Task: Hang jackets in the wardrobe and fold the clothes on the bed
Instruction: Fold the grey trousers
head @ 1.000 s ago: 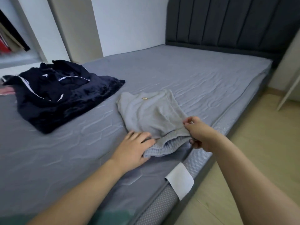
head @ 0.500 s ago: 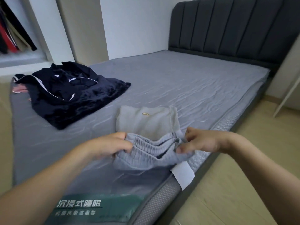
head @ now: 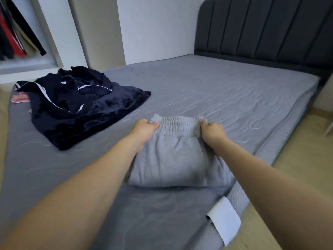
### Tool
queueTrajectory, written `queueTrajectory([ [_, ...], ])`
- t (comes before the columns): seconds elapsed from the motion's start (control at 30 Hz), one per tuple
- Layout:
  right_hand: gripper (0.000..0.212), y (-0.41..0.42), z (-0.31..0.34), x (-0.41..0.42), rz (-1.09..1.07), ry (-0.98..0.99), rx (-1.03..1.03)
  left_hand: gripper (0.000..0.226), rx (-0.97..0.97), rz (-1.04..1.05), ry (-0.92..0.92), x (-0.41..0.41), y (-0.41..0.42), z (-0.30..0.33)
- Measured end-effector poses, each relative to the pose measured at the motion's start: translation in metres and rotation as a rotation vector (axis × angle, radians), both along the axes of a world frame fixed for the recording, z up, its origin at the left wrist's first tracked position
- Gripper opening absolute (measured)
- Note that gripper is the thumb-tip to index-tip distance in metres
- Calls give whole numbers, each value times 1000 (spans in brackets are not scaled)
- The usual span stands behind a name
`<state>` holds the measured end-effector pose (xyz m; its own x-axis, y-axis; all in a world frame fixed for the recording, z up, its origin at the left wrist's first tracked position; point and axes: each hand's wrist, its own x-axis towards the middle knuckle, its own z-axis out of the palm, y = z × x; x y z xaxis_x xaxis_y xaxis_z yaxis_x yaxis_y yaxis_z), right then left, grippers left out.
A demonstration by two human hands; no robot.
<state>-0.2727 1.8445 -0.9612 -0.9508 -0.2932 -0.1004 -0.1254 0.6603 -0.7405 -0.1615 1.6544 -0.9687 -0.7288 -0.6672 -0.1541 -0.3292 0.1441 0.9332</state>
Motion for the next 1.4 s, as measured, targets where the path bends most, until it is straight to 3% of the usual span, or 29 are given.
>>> queueTrajectory([
  [0.07, 58, -17, -31, -32, 46, -42, 256, 59, -198, 25, -342, -22, -13, -27],
  [0.13, 64, -26, -56, -48, 121, -65, 357, 66, -274, 62, -565, -36, -20, -50],
  [0.2, 60, -33, -50, -35, 75, -119, 177, 62, -258, 107, -600, -43, -21, -55],
  [0.27, 37, -40, -29, -20, -3, -174, -96, 51, -215, 91, -478, -46, -23, -43],
  [0.33, 38, -43, 0, -10, -58, -257, -277, 40, -121, 72, -342, -38, -24, -14],
  [0.5, 34, -65, 152, 13, -113, -483, -468, 35, 7, 66, -246, 11, -51, 141],
  [0.73, 52, -144, 490, 85, 112, -594, -714, 23, 327, 141, 81, 124, -145, 492],
  [0.8, 47, -172, 574, 117, 227, -636, -769, 18, 251, 197, 134, 160, -161, 582],
  [0.9, 38, -214, 674, 164, 342, -602, -787, 28, -35, 319, 159, 210, -183, 690],
  [1.0, 47, -257, 741, 200, 391, -495, -838, 25, -173, 328, 175, 256, -218, 764],
  [1.13, 30, -320, 794, 227, 513, -445, -913, 16, -371, 228, 165, 297, -277, 820],
  [1.3, 23, -425, 828, 239, 517, -398, -942, 21, -540, 317, 125, 309, -366, 850],
  [1.4, 20, -508, 838, 233, 500, -370, -968, 23, -745, 378, 19, 304, -444, 861],
])
